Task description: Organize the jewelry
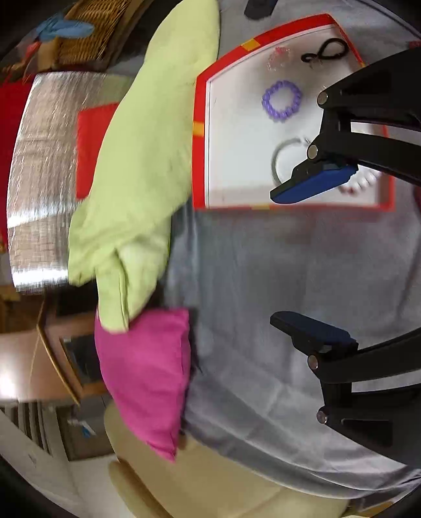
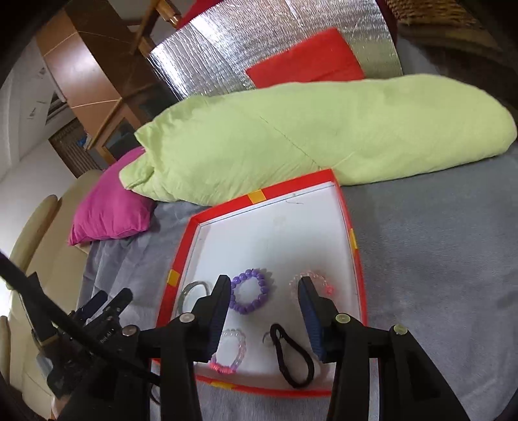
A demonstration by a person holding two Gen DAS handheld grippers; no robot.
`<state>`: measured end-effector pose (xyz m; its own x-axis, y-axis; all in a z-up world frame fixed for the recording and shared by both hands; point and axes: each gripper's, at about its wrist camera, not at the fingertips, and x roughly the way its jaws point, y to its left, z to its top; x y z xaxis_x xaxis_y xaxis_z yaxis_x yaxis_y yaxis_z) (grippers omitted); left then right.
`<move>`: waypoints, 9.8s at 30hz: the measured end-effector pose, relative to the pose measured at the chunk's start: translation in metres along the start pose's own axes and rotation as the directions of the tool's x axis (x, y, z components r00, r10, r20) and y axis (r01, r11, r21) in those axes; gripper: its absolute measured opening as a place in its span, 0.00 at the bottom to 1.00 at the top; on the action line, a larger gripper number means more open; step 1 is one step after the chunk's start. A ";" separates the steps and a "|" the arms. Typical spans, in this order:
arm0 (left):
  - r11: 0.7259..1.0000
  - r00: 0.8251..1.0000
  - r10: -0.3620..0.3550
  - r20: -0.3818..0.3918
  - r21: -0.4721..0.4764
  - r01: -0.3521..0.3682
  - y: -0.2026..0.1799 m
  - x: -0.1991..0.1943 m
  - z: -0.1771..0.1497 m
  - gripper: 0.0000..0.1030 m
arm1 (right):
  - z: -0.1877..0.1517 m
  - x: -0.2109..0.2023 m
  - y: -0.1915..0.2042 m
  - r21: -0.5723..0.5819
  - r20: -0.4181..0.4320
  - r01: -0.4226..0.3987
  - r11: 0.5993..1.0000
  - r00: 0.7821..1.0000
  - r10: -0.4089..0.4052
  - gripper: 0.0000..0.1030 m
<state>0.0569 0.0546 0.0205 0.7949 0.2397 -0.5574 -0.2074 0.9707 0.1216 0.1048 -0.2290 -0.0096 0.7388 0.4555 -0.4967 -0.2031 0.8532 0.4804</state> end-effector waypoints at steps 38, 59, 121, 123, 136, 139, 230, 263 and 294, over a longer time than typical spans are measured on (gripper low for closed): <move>0.974 0.958 -0.185 -0.217 0.085 0.208 0.003 -0.027 -0.092 0.69 | -0.134 -0.035 -0.020 -0.217 -0.346 0.023 0.976 0.933 -0.099 0.33; 0.915 0.893 -0.347 -0.285 0.105 0.389 -0.026 -0.022 -0.101 0.09 | -0.122 -0.041 -0.029 -0.221 -0.219 0.158 0.962 0.954 -0.207 0.10; 0.915 0.921 -0.384 -0.062 0.106 0.389 -0.058 -0.066 -0.064 0.09 | -0.095 -0.090 0.002 -0.107 0.078 -0.069 0.992 0.994 0.077 0.10; 0.916 0.922 -0.383 -0.057 0.106 0.387 -0.058 -0.066 -0.063 0.09 | -0.094 -0.090 0.003 -0.106 0.082 -0.068 0.992 0.994 0.077 0.10; 0.917 0.921 -0.389 -0.022 0.090 0.390 -0.050 -0.053 -0.045 0.09 | -0.062 -0.079 -0.002 -0.084 0.141 -0.070 0.994 0.987 0.082 0.10; 0.920 0.925 -0.380 -0.007 0.099 0.378 -0.050 -0.047 -0.037 0.09 | -0.048 -0.068 -0.005 -0.057 0.137 -0.095 0.994 0.985 0.102 0.10; 0.989 0.998 0.020 0.059 0.143 -0.028 -0.036 -0.100 -0.069 0.81 | -0.115 -0.100 0.024 -0.205 0.160 0.292 0.934 0.951 -0.263 0.71; 0.995 0.999 0.022 0.047 0.096 -0.027 -0.030 -0.099 -0.070 0.81 | -0.113 -0.100 0.019 -0.166 0.159 0.292 0.942 0.950 -0.267 0.71; 0.993 0.998 0.011 0.057 0.114 -0.017 -0.032 -0.105 -0.071 0.81 | -0.114 -0.100 0.019 -0.165 0.162 0.295 0.941 0.949 -0.270 0.71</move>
<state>-0.0607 -0.0028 0.0172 0.8241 0.2506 -0.5081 -0.1546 0.9623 0.2238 -0.0463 -0.2298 -0.0328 0.8602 0.1612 -0.4838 -0.0788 0.9793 0.1862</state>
